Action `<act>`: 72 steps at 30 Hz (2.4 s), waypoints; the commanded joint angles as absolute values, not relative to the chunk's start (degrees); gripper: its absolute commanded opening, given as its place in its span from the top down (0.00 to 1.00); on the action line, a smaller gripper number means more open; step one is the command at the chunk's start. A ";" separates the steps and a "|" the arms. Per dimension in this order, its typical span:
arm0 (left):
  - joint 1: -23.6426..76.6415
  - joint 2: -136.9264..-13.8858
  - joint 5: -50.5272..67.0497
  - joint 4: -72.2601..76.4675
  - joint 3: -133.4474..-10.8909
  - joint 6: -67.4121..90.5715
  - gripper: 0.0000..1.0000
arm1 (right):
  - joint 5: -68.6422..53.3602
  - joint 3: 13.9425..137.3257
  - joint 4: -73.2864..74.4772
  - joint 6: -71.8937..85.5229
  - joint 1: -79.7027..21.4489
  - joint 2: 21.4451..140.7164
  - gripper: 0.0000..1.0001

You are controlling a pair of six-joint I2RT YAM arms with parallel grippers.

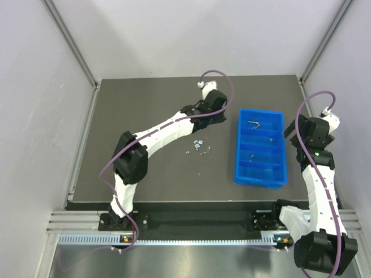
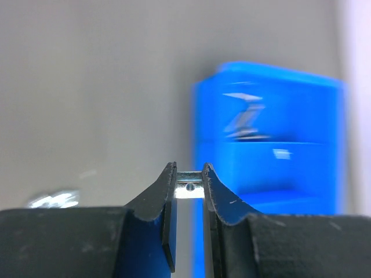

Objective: Sort the screws and nuts into containers

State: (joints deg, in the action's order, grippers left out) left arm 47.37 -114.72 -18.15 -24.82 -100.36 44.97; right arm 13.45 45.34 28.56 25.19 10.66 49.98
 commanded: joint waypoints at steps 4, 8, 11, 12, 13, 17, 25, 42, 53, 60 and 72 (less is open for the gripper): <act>53.60 -122.94 -13.10 -14.77 -110.38 41.66 0.91 | 16.08 46.23 29.09 25.49 10.28 48.78 0.00; 55.37 -126.82 -11.34 -10.03 -112.32 41.75 0.90 | 15.82 46.49 29.09 25.40 10.20 48.60 0.00; 56.86 -130.33 -12.65 -8.70 -114.86 40.26 0.90 | 15.30 46.76 29.09 25.49 10.20 48.60 0.00; 57.13 -131.21 -12.74 -9.14 -116.87 40.17 0.90 | 15.29 46.93 29.27 25.49 10.28 48.60 0.00; 57.56 -132.44 -12.83 -9.14 -117.42 39.64 0.90 | 15.21 47.46 29.62 25.23 10.20 48.69 0.00; 58.54 -134.38 -17.04 -8.70 -117.86 37.44 0.88 | 15.65 48.43 29.79 25.05 10.11 48.69 0.00; 58.71 -134.48 -15.92 -8.35 -119.62 35.07 0.49 | 15.29 48.08 29.53 25.05 10.11 48.87 0.00; 55.11 -103.39 -30.59 -20.04 -91.63 34.17 0.09 | 11.08 47.55 28.04 23.73 10.20 47.46 0.00; 43.68 -101.68 -29.43 -29.17 -81.29 44.46 0.11 | 9.76 47.11 27.86 23.55 10.11 48.69 0.01; 43.77 -115.82 -31.38 -43.75 -95.52 62.82 0.13 | 9.75 46.14 27.95 23.91 10.11 48.60 0.00; 44.30 -124.54 -33.66 -53.26 -101.87 79.18 0.18 | 11.43 46.05 28.21 23.12 10.11 48.43 0.00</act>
State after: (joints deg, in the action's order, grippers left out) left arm 44.07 -125.25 -31.11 -49.25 -100.40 72.64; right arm 10.15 45.41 29.21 24.01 10.61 48.82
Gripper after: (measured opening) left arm 0.822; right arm 0.996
